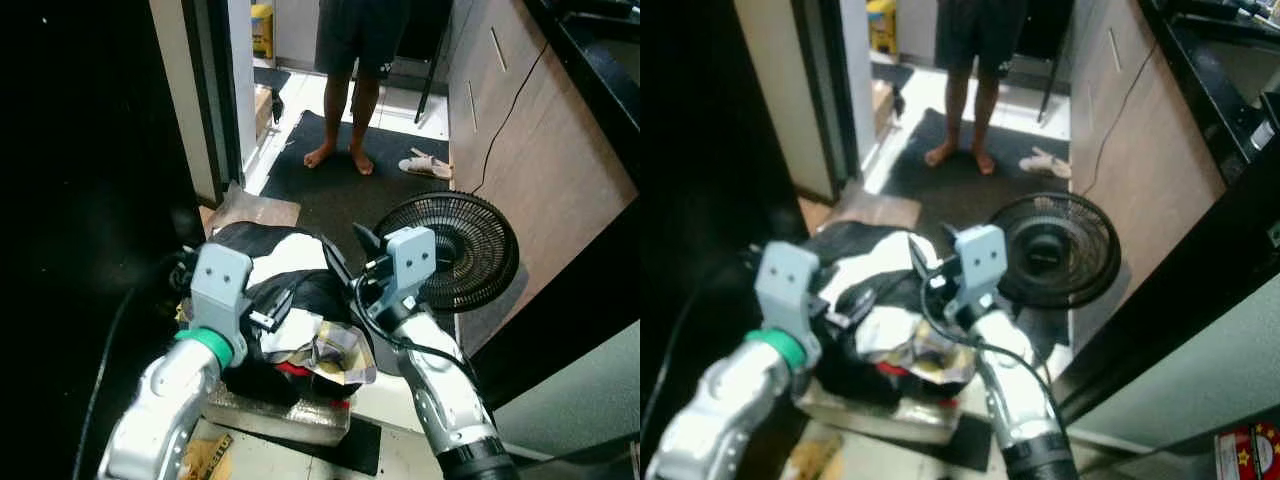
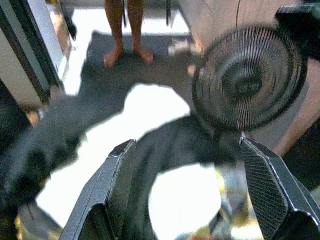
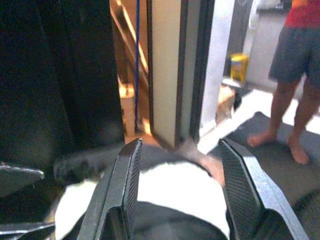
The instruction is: Clothes washing
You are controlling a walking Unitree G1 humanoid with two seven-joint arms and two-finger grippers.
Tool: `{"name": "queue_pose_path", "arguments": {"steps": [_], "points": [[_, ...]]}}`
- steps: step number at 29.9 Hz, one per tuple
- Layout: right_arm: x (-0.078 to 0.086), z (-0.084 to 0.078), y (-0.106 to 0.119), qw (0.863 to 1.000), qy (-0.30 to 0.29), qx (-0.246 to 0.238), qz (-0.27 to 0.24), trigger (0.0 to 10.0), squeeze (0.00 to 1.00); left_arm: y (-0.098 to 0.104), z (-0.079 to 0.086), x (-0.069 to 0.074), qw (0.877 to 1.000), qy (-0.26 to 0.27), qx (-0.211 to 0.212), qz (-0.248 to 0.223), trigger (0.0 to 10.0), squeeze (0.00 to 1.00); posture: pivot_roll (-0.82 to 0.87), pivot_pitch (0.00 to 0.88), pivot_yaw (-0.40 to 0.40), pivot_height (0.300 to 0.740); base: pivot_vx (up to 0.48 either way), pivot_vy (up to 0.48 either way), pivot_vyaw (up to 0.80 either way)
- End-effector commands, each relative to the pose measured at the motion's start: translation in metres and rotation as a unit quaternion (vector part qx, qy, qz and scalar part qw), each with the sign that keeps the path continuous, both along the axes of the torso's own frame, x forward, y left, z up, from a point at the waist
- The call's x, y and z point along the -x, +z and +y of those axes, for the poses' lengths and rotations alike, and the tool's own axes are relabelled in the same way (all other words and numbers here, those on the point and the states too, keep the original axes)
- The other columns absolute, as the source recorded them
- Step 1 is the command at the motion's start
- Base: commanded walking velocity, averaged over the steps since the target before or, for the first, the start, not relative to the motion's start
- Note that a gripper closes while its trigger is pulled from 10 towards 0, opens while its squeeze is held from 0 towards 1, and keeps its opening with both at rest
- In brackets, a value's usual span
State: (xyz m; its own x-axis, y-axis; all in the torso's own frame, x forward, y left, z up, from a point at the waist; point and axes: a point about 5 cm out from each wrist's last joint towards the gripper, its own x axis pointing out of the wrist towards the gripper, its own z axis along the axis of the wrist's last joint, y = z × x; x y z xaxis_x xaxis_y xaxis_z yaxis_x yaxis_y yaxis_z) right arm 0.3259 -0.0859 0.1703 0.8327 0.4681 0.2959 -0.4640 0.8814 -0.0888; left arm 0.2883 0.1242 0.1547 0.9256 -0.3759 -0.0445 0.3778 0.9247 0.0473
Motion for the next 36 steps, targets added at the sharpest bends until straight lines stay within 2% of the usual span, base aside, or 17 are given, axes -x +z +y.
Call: {"name": "queue_pose_path", "arguments": {"steps": [1,6,7,8,10,13,15,18,19,20,24,25,28,31,33,35,36], "points": [[0.001,-0.002,-0.02,0.999,0.001,0.026,0.039,10.0,0.0,-0.014,-0.001,-0.003,1.0,0.016,-0.009,0.017,10.0,0.0,0.08,0.168,-0.008,0.74,0.0,0.0,0.0],[-0.005,-0.019,-0.032,0.996,-0.035,0.055,0.058,10.0,0.0,-0.016,-0.006,-0.014,0.999,0.028,-0.003,0.023,10.0,0.0,0.07,0.172,-0.012,0.74,0.0,0.0,0.0],[-0.007,-0.028,-0.033,0.995,-0.053,0.06,0.064,10.0,0.0,-0.014,-0.008,-0.018,0.999,0.027,-0.003,0.02,10.0,0.0,0.07,0.176,-0.012,0.74,0.0,0.0,0.0],[-0.01,-0.046,-0.036,0.992,-0.084,0.066,0.073,10.0,0.0,-0.012,-0.013,-0.024,1.0,0.024,-0.004,0.017,10.0,0.0,0.06,0.181,-0.009,0.74,0.0,0.0,0.0],[-0.01,-0.046,-0.036,0.992,-0.084,0.066,0.073,10.0,0.0,-0.012,-0.013,-0.024,1.0,0.024,-0.004,0.017,10.0,0.0,0.06,0.181,-0.009,0.74,0.0,0.0,0.0],[-0.013,-0.064,-0.039,0.988,-0.114,0.064,0.085,10.0,0.0,-0.013,-0.016,-0.031,0.999,0.025,-0.003,0.02,10.0,0.0,0.05,0.194,-0.004,0.74,0.0,0.0,0.0],[-0.013,-0.064,-0.039,0.988,-0.114,0.064,0.085,10.0,0.0,-0.013,-0.016,-0.031,0.999,0.025,-0.003,0.02,10.0,0.0,0.05,0.194,-0.004,0.74,0.0,0.0,0.0],[-0.021,-0.078,-0.037,0.984,-0.147,0.045,0.093,10.0,0.0,-0.019,-0.008,-0.05,0.996,0.075,0.029,0.042,10.0,0.0,0.03,0.242,0.003,0.74,0.0,0.0,0.0],[-0.021,-0.078,-0.037,0.984,-0.147,0.045,0.093,10.0,0.0,-0.019,-0.008,-0.05,0.996,0.075,0.029,0.042,10.0,0.0,0.03,0.242,0.003,0.74,0.0,0.0,0.0],[-0.026,-0.074,-0.034,0.984,-0.144,0.033,0.096,10.0,0.0,-0.02,-0.005,-0.057,0.994,0.092,0.03,0.046,10.0,0.0,0.03,0.266,0.004,0.74,0.0,0.0,0.0],[-0.029,-0.071,-0.033,0.985,-0.14,0.029,0.096,10.0,0.0,-0.019,-0.004,-0.059,0.994,0.093,0.028,0.045,10.0,0.0,0.03,0.274,0.005,0.74,0.0,0.0,0.0],[-0.032,-0.061,-0.03,0.987,-0.125,0.027,0.094,10.0,0.0,-0.018,-0.003,-0.061,0.994,0.094,0.024,0.042,10.0,0.0,0.04,0.31,0.005,0.74,0.0,0.0,0.0],[-0.035,-0.052,-0.028,0.989,-0.112,0.027,0.093,10.0,0.0,-0.017,-0.002,-0.063,0.994,0.096,0.02,0.04,10.0,0.0,0.04,0.318,0.004,0.74,0.0,0.0,0.0],[-0.04,-0.025,-0.023,0.993,-0.072,0.031,0.09,10.0,0.0,-0.016,0.004,-0.067,0.993,0.108,0.014,0.037,10.0,0.0,0.04,0.351,-0.007,0.74,0.0,0.0,0.0],[-0.04,-0.025,-0.023,0.993,-0.072,0.031,0.09,10.0,0.0,-0.016,0.004,-0.067,0.993,0.108,0.014,0.037,10.0,0.0,0.04,0.351,-0.007,0.74,0.0,0.0,0.0],[-0.039,-0.018,-0.023,0.994,-0.06,0.035,0.09,10.0,0.0,-0.016,0.006,-0.067,0.993,0.112,0.012,0.037,10.0,0.0,0.04,0.359,-0.01,0.74,0.0,0.0,0.0],[-0.033,-0.004,-0.034,0.993,-0.019,0.052,0.105,10.0,0.0,-0.017,0.008,-0.068,0.992,0.119,0.01,0.035,10.0,0.0,0.05,0.372,-0.018,0.74,0.0,0.0,0.0]]}}
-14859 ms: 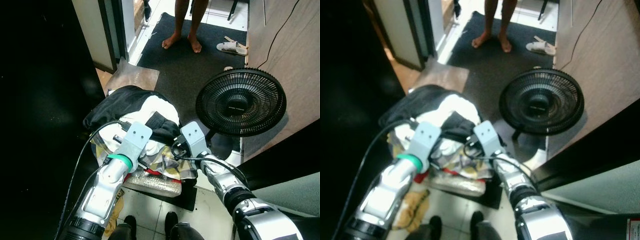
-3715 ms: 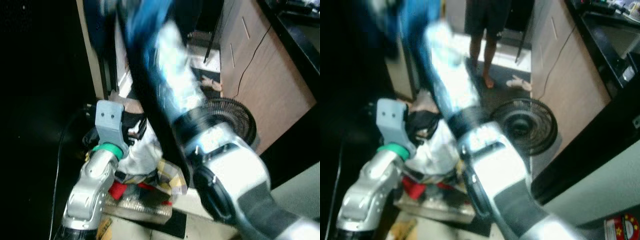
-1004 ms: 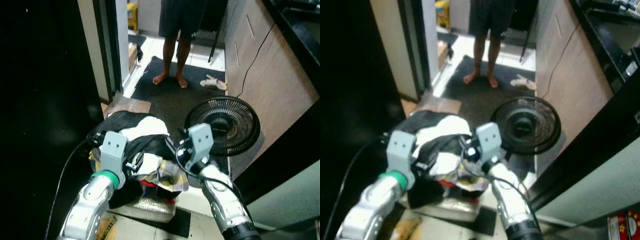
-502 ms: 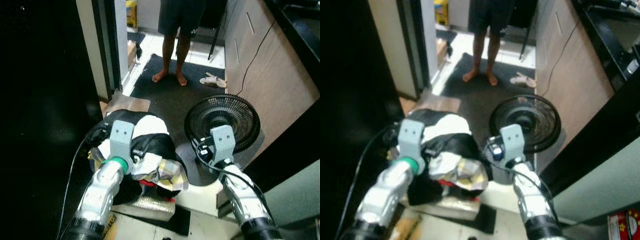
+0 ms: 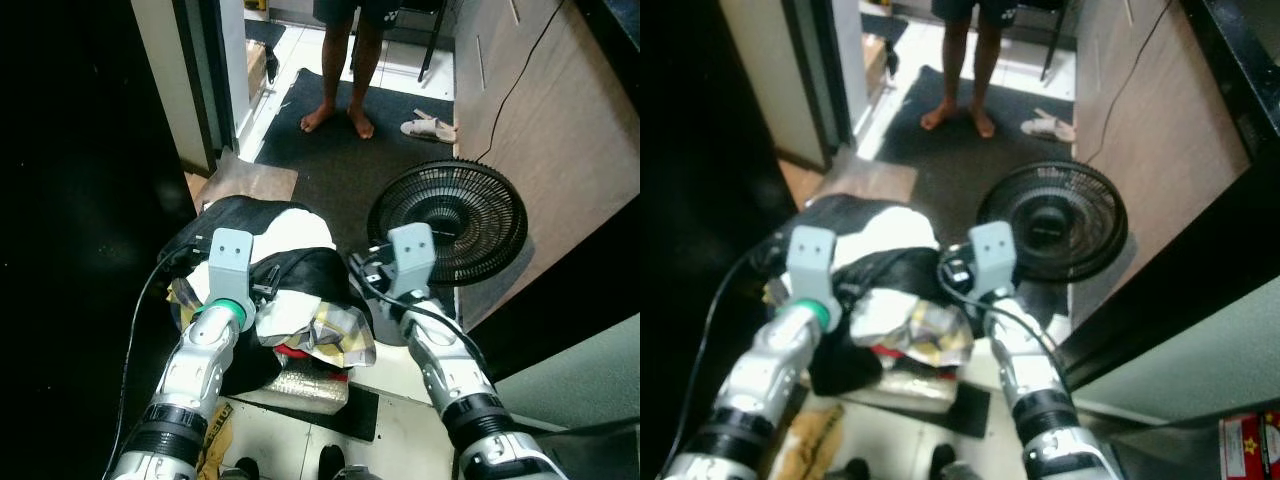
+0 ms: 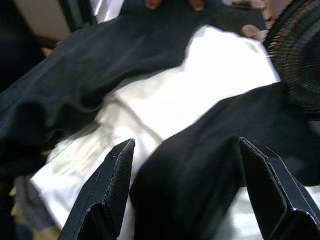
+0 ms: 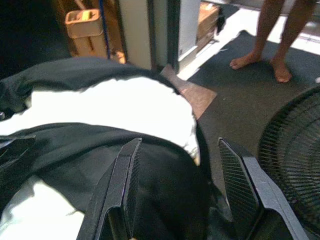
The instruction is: Clothes washing
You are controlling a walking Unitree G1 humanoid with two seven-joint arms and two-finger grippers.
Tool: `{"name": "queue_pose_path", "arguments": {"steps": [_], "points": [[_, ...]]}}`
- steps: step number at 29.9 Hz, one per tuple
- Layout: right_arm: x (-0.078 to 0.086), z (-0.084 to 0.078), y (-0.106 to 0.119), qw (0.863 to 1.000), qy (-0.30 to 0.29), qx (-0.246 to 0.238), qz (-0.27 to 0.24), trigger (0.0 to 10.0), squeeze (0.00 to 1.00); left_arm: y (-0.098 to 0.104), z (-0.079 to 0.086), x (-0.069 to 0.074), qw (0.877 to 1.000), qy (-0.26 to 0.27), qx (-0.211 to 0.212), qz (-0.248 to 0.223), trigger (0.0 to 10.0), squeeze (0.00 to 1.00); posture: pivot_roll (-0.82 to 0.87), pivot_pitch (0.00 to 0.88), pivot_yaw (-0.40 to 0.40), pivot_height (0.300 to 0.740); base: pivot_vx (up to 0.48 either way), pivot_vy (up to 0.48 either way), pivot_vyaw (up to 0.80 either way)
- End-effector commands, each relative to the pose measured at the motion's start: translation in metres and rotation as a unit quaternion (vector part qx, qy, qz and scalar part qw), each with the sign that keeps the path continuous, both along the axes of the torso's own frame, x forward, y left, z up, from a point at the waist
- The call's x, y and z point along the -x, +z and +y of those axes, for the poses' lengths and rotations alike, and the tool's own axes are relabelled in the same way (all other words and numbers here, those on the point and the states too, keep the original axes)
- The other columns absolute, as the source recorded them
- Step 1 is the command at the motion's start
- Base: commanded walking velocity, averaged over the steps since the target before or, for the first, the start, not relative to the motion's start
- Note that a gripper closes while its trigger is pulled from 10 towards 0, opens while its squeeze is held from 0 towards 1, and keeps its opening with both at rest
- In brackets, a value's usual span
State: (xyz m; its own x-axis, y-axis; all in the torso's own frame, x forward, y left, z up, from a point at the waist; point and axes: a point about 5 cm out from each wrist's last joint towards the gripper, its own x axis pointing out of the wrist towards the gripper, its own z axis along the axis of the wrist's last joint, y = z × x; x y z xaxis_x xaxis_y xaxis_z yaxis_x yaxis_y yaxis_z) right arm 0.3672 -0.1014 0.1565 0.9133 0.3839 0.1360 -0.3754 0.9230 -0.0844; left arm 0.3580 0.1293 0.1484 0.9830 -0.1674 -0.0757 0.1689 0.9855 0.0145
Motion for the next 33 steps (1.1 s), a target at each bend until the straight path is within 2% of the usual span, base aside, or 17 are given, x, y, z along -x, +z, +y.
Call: {"name": "queue_pose_path", "arguments": {"steps": [1,2,5,6,7,8,12,18,20,21,23,27,33], "points": [[0.008,0.012,-0.02,0.999,0.037,0.015,0.032,10.0,0.0,-0.011,0.002,0.002,1.0,0.009,0.0,0.016,10.0,0.0,0.05,0.372,-0.018,0.74,0.0,0.0,0.0],[0.022,0.029,-0.041,0.993,0.094,0.041,0.06,10.0,0.0,-0.012,0.005,0.002,1.0,0.017,-0.001,0.015,10.0,0.0,0.05,0.377,-0.023,0.74,0.0,0.0,0.0],[0.027,0.034,-0.049,0.99,0.108,0.051,0.069,10.0,0.0,-0.013,0.006,0.002,1.0,0.02,-0.001,0.015,10.0,0.0,0.05,0.38,-0.027,0.74,0.0,0.0,0.0],[0.034,0.035,-0.059,0.988,0.112,0.072,0.075,10.0,0.0,-0.015,0.008,0.003,1.0,0.022,-0.001,0.017,10.0,0.0,0.05,0.38,-0.027,0.74,0.0,0.0,0.0],[0.034,0.035,-0.059,0.988,0.112,0.072,0.075,10.0,0.0,-0.015,0.008,0.003,1.0,0.022,-0.001,0.017,10.0,0.0,0.05,0.38,-0.027,0.74,0.0,0.0,0.0],[0.04,0.034,-0.07,0.986,0.111,0.095,0.079,10.0,0.0,-0.017,0.008,0.004,1.0,0.024,-0.001,0.018,10.0,0.0,0.05,0.38,-0.03,0.74,0.0,0.0,0.0],[0.048,0.028,-0.087,0.983,0.1,0.126,0.093,10.0,0.0,-0.019,0.009,0.004,1.0,0.025,-0.001,0.019,10.0,0.0,0.04,0.381,-0.029,0.74,0.0,0.0,0.0],[0.056,0.024,-0.098,0.98,0.095,0.143,0.097,10.0,0.0,-0.019,0.008,0.002,1.0,0.025,-0.002,0.019,10.0,0.0,0.04,0.383,-0.026,0.74,0.0,0.0,0.0],[0.054,0.019,-0.097,0.981,0.08,0.148,0.093,10.0,0.0,-0.018,0.008,0.002,1.0,0.024,-0.002,0.019,10.0,0.0,0.04,0.387,-0.021,0.74,0.0,0.0,0.0],[0.048,0.01,-0.095,0.982,0.056,0.157,0.09,10.0,0.0,-0.018,0.007,0.001,1.0,0.023,-0.002,0.019,10.0,0.0,0.04,0.388,-0.02,0.74,0.0,0.0,0.0],[0.048,0.01,-0.095,0.982,0.056,0.157,0.09,10.0,0.0,-0.018,0.007,0.001,1.0,0.023,-0.002,0.019,10.0,0.0,0.04,0.388,-0.02,0.74,0.0,0.0,0.0],[0.022,-0.029,-0.08,0.978,-0.032,0.184,0.09,10.0,0.0,-0.017,0.006,-0.001,1.0,0.019,-0.004,0.019,10.0,0.0,0.04,0.396,-0.013,0.74,0.0,0.0,0.0],[0.01,-0.043,-0.068,0.975,-0.073,0.194,0.084,10.0,0.0,-0.016,0.004,-0.001,1.0,0.017,-0.005,0.018,10.0,0.0,0.05,0.406,-0.008,0.74,0.0,0.0,0.0]]}}
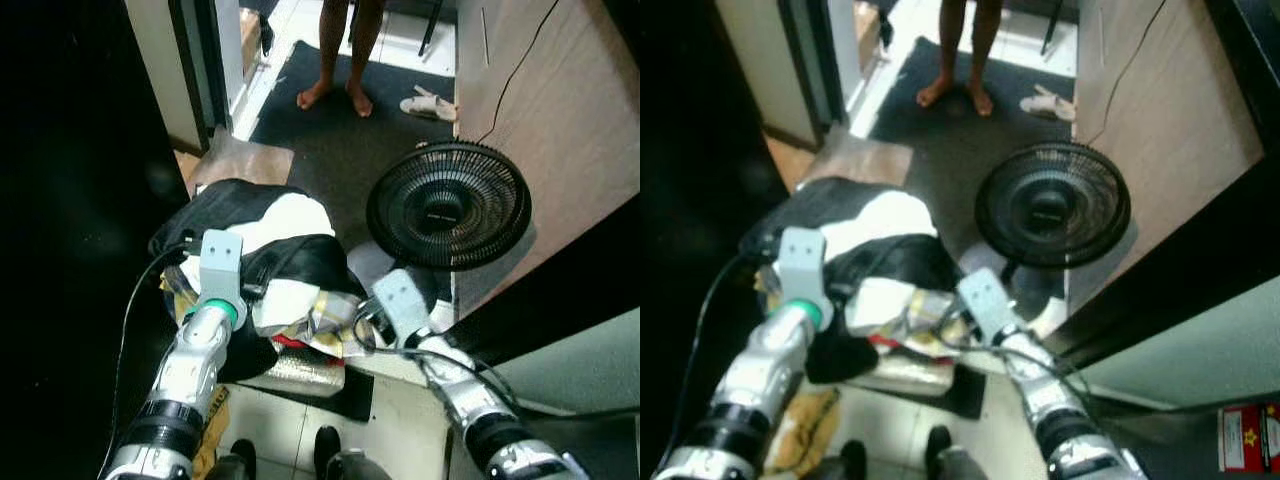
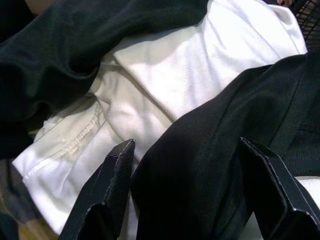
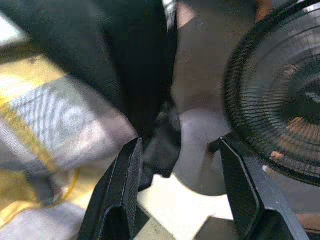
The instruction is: Clothes washing
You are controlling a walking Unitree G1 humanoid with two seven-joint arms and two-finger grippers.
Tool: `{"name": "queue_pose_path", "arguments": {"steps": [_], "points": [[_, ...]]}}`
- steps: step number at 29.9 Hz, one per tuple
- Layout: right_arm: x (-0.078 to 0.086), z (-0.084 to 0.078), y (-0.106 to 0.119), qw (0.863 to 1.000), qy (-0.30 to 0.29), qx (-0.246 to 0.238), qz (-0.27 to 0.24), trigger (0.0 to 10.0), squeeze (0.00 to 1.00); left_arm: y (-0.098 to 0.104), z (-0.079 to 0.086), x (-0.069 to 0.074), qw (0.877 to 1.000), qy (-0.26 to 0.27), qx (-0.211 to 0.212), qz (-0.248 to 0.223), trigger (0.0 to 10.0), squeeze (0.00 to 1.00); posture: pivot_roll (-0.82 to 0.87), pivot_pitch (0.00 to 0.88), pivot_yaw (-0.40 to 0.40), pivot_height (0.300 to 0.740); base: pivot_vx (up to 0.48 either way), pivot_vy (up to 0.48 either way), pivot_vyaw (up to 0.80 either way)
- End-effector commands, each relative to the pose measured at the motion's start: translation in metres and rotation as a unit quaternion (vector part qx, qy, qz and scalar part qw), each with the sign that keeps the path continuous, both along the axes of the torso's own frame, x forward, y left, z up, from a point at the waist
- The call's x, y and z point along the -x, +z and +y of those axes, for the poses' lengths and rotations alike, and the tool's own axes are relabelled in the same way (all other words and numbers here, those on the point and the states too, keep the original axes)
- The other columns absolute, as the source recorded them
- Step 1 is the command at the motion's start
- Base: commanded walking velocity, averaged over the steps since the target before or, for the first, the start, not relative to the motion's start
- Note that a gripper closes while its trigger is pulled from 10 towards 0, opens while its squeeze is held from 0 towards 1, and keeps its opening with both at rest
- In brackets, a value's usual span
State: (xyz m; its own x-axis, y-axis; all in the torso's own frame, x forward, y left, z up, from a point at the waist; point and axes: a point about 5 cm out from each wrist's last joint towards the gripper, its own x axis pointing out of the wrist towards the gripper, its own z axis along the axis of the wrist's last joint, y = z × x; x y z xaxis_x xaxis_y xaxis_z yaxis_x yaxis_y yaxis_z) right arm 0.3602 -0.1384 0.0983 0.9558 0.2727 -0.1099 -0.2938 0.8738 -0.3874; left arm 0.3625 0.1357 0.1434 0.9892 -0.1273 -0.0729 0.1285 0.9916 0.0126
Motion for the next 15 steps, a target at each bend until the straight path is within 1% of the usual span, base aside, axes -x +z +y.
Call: {"name": "queue_pose_path", "arguments": {"steps": [1,2,4,5,6,9,14,15], "points": [[-0.003,-0.009,-0.002,1.0,-0.027,0.003,0.014,10.0,0.0,-0.011,-0.004,0.003,1.0,-0.005,-0.005,0.019,10.0,0.0,0.06,0.412,-0.004,0.74,0.0,0.0,0.0],[-0.003,-0.009,-0.002,1.0,-0.027,0.003,0.014,10.0,0.0,-0.011,-0.004,0.003,1.0,-0.005,-0.005,0.019,10.0,0.0,0.06,0.412,-0.004,0.74,0.0,0.0,0.0],[-0.012,-0.01,0.011,0.999,-0.037,-0.003,0.007,10.0,0.0,-0.01,-0.004,0.003,1.0,-0.006,-0.006,0.019,10.0,0.0,0.06,0.416,-0.004,0.74,0.0,0.0,0.0],[-0.015,-0.007,0.015,0.999,-0.035,-0.005,0.005,10.0,0.0,-0.01,-0.004,0.004,1.0,-0.006,-0.006,0.019,10.0,0.0,0.07,0.419,-0.005,0.74,0.0,0.0,0.0],[-0.015,-0.007,0.015,0.999,-0.035,-0.005,0.005,10.0,0.0,-0.01,-0.004,0.004,1.0,-0.006,-0.006,0.019,10.0,0.0,0.07,0.419,-0.005,0.74,0.0,0.0,0.0],[-0.019,0.005,0.021,1.0,-0.023,-0.015,0.005,10.0,0.0,-0.012,-0.003,0.005,1.0,-0.004,-0.006,0.02,10.0,0.0,0.08,0.427,-0.009,0.74,0.0,0.0,0.0],[-0.021,0.012,0.025,1.0,-0.016,-0.027,0.002,10.0,0.0,-0.012,-0.002,0.007,1.0,-0.002,-0.006,0.02,10.0,0.0,0.09,0.43,-0.014,0.74,0.0,0.0,0.0],[-0.023,0.02,0.03,0.999,-0.006,-0.038,-0.002,10.0,0.0,-0.013,0.0,0.008,1.0,0.001,-0.006,0.021,10.0,0.0,0.08,0.43,-0.018,0.74,0.0,0.0,0.0]]}}
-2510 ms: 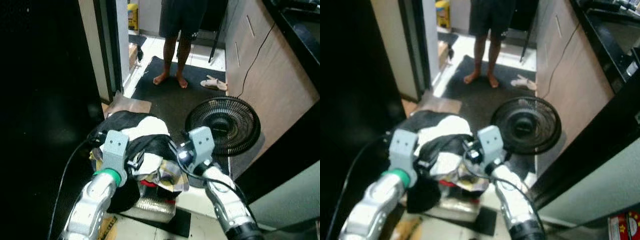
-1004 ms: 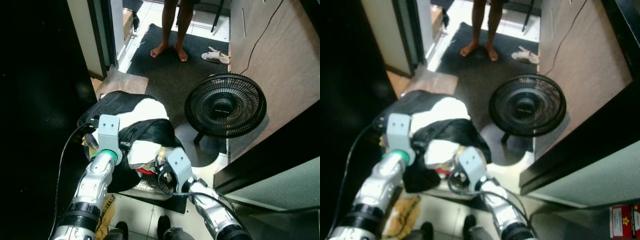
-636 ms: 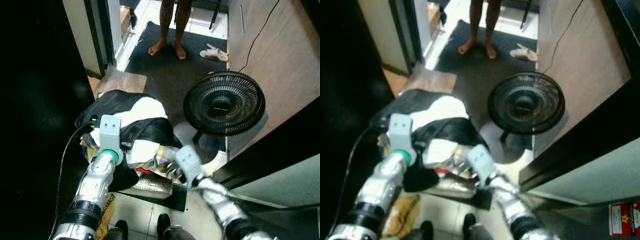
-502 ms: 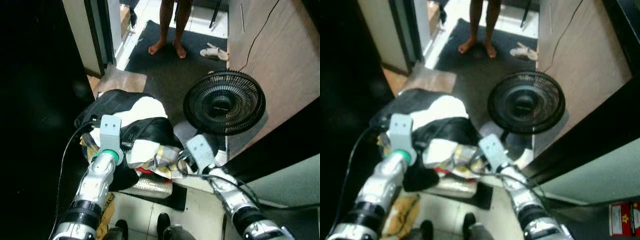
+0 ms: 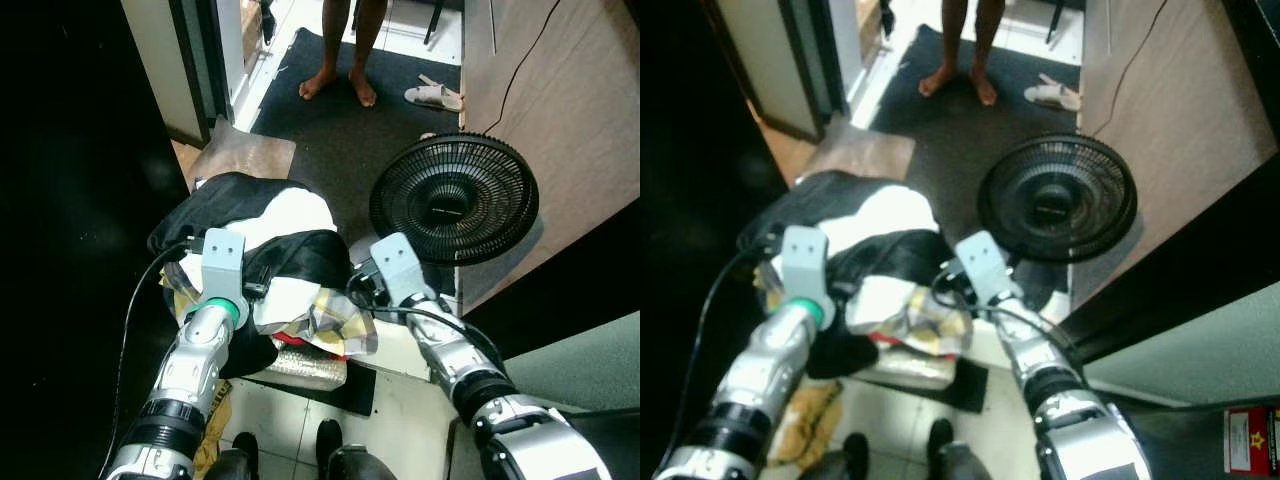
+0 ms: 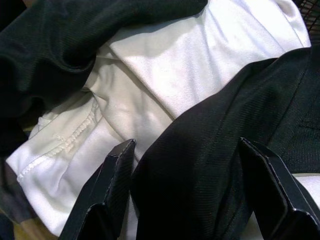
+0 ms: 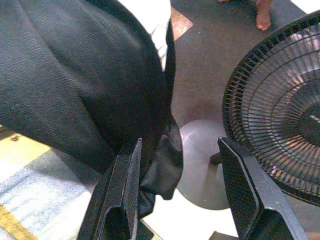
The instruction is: Clothes washing
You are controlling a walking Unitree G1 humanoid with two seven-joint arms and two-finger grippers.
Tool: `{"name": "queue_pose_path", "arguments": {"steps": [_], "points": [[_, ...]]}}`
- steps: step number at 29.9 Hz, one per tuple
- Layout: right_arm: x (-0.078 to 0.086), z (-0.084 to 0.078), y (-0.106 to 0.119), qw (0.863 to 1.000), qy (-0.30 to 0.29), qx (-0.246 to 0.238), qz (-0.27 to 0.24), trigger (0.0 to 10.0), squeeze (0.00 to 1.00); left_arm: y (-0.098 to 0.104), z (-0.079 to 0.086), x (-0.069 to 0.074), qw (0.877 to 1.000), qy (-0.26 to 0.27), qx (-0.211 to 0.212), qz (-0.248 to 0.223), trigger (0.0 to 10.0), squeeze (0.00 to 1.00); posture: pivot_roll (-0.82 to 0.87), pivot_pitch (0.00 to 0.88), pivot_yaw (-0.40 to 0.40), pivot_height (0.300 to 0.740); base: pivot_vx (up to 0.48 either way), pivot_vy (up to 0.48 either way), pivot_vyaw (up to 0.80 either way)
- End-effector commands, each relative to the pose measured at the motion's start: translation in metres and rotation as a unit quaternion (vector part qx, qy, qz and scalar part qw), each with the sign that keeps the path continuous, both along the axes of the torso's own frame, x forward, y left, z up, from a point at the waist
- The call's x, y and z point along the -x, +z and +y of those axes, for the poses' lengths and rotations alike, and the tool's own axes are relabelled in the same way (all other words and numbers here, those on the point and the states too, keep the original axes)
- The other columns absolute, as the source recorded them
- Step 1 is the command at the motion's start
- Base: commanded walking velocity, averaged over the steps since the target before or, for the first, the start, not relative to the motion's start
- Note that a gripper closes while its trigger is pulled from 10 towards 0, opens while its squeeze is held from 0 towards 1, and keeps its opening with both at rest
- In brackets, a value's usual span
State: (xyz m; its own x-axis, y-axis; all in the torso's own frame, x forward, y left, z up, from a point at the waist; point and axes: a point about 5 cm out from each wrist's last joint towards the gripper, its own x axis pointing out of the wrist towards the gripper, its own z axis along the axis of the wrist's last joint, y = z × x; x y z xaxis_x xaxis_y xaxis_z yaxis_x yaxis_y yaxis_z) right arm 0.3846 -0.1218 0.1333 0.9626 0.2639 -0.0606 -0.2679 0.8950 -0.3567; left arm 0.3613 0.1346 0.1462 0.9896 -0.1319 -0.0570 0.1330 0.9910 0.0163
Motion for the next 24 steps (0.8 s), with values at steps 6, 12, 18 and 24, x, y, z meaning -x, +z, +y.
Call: {"name": "queue_pose_path", "arguments": {"steps": [6,12,18,24], "points": [[0.0,0.013,-0.002,1.0,0.014,-0.012,0.012,10.0,0.0,-0.018,0.0,0.007,1.0,0.005,-0.004,0.03,10.0,0.0,0.08,0.425,-0.023,0.74,0.0,0.0,0.0],[0.0,0.011,0.0,1.0,0.014,-0.017,0.005,10.0,0.0,-0.016,-0.002,0.006,1.0,0.004,0.0,0.028,10.0,0.0,0.08,0.415,-0.029,0.74,0.0,0.0,0.0],[0.002,0.006,-0.006,1.0,0.012,-0.013,0.011,10.0,0.0,-0.016,-0.004,0.006,1.0,-0.002,0.002,0.027,10.0,0.0,0.06,0.402,-0.022,0.74,0.0,0.0,0.0],[0.001,0.007,-0.004,1.0,0.013,-0.015,0.008,10.0,0.0,-0.016,-0.007,0.004,1.0,-0.007,0.002,0.028,10.0,0.0,0.06,0.399,-0.016,0.74,0.0,0.0,0.0]]}}
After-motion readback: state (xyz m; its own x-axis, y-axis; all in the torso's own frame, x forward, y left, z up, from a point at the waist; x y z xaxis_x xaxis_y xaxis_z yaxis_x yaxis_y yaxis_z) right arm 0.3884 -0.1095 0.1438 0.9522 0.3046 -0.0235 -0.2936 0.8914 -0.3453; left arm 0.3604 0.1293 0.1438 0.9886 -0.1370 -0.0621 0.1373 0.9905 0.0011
